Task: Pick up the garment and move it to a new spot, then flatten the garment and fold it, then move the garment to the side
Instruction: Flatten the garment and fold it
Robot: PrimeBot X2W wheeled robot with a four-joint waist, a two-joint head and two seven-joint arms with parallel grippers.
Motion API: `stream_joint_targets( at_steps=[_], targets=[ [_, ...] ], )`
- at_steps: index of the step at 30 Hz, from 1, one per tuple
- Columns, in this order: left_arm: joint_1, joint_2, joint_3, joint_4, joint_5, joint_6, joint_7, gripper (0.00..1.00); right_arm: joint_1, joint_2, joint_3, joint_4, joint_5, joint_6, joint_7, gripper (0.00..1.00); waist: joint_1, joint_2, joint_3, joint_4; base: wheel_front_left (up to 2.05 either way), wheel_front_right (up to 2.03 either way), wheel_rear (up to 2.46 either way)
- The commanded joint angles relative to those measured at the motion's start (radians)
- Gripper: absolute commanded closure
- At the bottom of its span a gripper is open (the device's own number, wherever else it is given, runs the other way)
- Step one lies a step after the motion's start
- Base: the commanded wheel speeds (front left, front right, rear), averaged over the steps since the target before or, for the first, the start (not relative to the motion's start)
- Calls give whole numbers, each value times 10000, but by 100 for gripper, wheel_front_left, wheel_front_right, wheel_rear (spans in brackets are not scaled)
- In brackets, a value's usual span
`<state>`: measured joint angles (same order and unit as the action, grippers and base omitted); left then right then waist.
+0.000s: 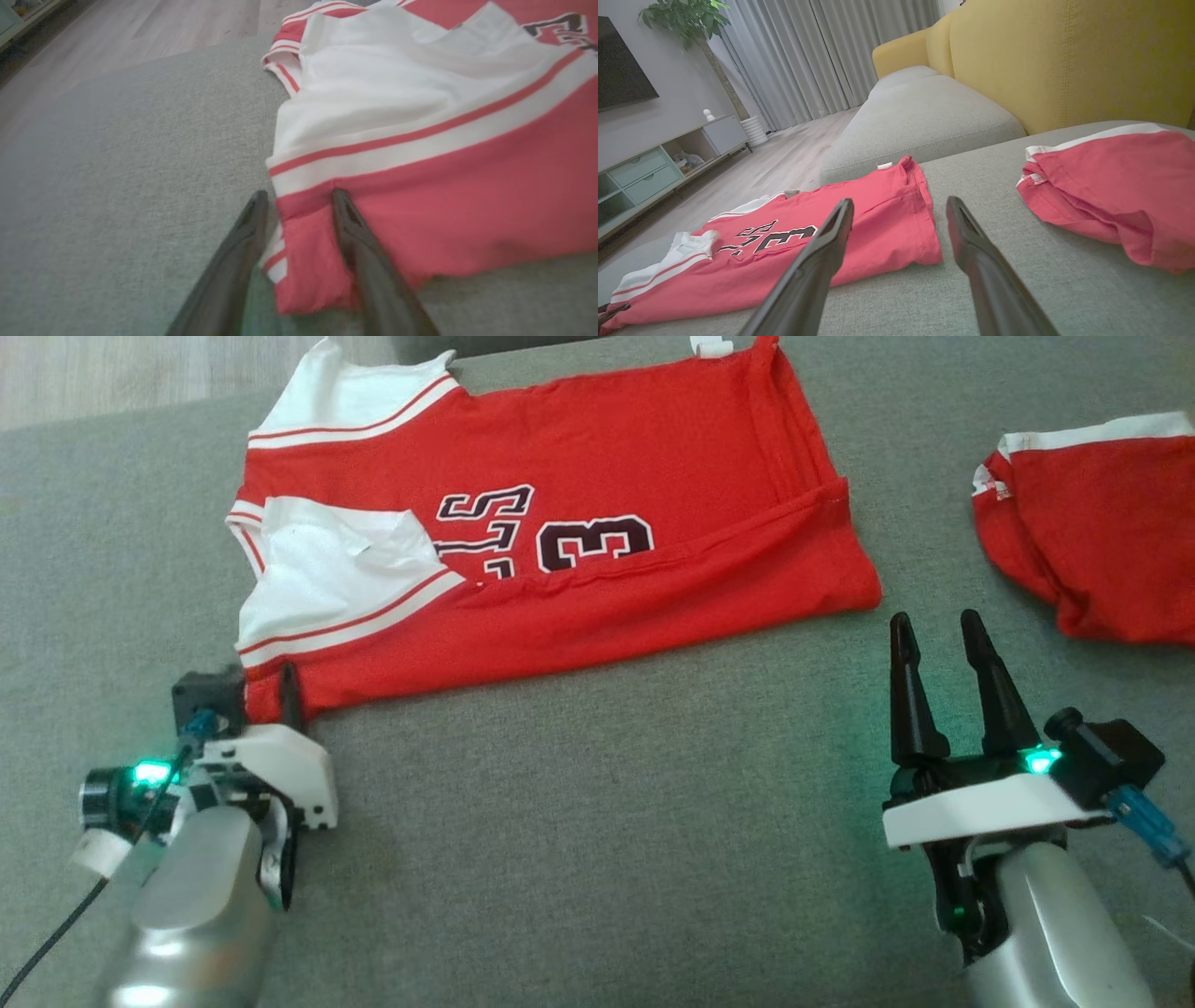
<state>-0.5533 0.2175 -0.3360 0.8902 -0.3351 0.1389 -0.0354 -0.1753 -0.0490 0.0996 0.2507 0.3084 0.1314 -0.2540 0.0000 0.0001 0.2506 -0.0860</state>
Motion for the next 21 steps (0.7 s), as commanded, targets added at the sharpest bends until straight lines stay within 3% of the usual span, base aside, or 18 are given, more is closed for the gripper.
stream_joint_targets(
  at_steps=[1,9,21],
  targets=[
    [52,314,114,167,-82,-87,168,100,-253,-13,185,-315,54,-7,-78,0,0,-1,-42,11,0,0,0],
    [-326,256,-28,-834,231,-20,-1902,100,-723,-13,-9,558,-512,-7,53,0,0,-1,-320,303,0,0,0],
    [-360,220,-343,-2045,607,-251,-2249,100,-2943,-13,-1176,3356,-1534,-7,2180,0,0,-1,-59,814,0,0,0]
  ],
)
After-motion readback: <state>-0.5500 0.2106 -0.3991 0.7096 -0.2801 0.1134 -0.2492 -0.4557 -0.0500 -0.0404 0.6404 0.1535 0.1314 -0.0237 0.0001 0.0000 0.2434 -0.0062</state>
